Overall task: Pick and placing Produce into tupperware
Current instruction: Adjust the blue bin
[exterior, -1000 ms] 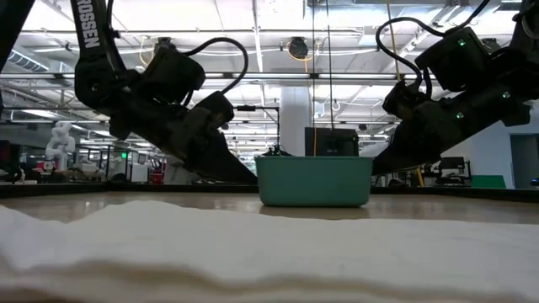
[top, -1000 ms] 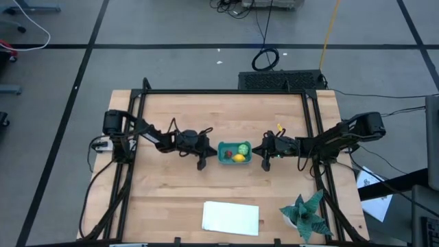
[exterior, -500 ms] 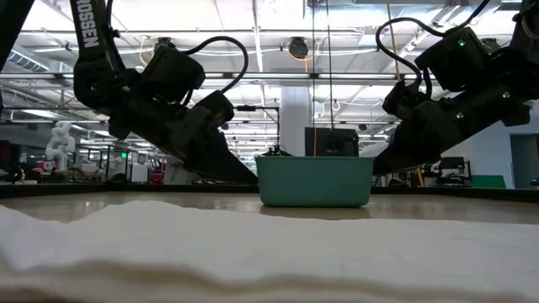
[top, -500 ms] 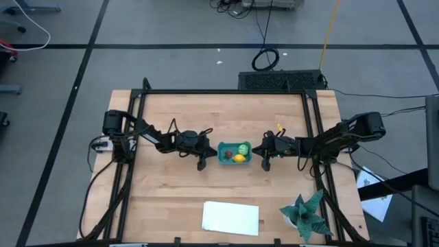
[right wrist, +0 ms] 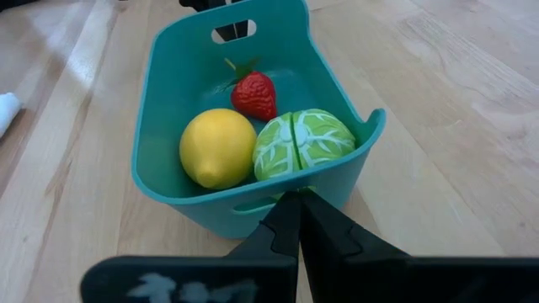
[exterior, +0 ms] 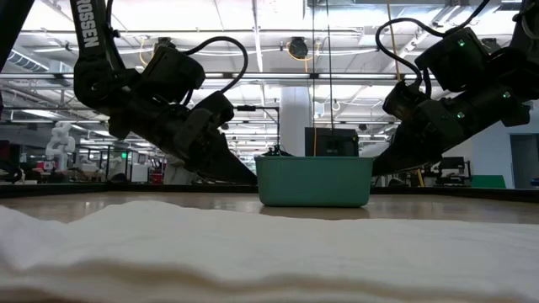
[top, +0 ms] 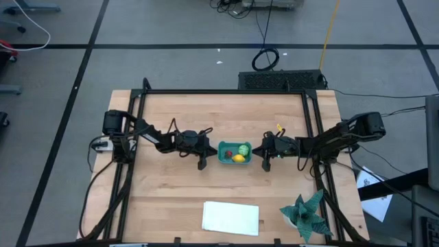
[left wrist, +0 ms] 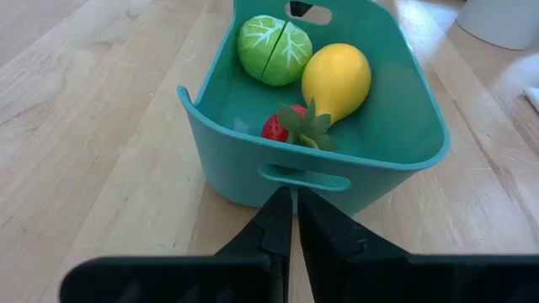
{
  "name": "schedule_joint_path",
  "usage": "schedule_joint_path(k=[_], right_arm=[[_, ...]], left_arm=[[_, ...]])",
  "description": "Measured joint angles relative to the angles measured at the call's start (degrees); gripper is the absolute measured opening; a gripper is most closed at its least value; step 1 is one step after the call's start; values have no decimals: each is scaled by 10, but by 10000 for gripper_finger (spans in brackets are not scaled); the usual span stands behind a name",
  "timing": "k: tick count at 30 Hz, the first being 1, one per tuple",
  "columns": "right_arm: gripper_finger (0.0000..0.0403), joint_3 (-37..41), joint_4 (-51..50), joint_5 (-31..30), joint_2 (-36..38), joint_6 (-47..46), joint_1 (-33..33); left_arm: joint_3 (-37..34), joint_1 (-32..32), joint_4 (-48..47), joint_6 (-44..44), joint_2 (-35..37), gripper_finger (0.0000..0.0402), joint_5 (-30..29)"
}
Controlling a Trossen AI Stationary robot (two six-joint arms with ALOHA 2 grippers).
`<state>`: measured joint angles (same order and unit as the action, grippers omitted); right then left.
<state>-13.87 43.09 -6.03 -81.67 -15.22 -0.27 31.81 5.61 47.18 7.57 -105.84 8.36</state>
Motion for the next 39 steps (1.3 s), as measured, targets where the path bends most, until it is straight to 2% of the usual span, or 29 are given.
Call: schedule_joint_path(k=[29, 39], right_arm=[[7, 0, -2, 3, 0, -5, 0], [6, 0, -25, 3, 4, -5, 0]], left_arm=[[0, 0, -7, -6, 0, 26, 6], [0, 0, -35, -14, 7, 26, -9]])
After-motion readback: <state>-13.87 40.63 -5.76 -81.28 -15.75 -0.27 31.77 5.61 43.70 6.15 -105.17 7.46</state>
